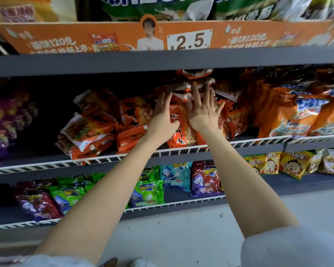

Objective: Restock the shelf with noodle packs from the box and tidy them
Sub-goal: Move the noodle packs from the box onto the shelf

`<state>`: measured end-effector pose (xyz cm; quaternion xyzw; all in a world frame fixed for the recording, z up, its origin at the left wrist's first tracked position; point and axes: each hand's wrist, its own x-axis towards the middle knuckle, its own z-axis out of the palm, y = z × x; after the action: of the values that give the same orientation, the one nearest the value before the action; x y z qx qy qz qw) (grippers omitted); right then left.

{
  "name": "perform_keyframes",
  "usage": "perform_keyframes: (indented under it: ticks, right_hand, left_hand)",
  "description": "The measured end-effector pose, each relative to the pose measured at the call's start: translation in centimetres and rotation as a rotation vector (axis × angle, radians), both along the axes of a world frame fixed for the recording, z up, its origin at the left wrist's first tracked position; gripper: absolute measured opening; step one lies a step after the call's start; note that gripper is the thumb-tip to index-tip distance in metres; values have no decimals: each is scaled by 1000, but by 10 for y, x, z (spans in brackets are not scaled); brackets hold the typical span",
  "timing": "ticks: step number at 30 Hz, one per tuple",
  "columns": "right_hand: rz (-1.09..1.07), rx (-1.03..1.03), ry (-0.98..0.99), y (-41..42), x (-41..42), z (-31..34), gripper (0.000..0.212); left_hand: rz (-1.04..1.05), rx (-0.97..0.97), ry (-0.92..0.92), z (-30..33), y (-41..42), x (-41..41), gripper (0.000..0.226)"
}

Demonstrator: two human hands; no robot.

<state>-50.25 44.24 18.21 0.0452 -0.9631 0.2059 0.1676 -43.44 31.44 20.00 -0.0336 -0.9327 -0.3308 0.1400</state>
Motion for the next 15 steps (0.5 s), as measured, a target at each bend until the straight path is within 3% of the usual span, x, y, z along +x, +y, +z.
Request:
perform_keyframes:
  ticks: [3,8,12,15]
  right_hand:
    - [-24,19,-36,-5,1,13,53]
    - [27,-213,75,-7,45,5,56]
    - [149,-342,283,-34,125,-1,36]
    - [342,-371,226,-77,180,-9,26]
  left_hand:
    - [-6,-91,-23,-1,-16,13,76]
    - [-12,-130,46,7,-42,67,54]
    - [-1,-234,43,8,-87,141,33]
    - [110,-274,46,4,-140,212,27]
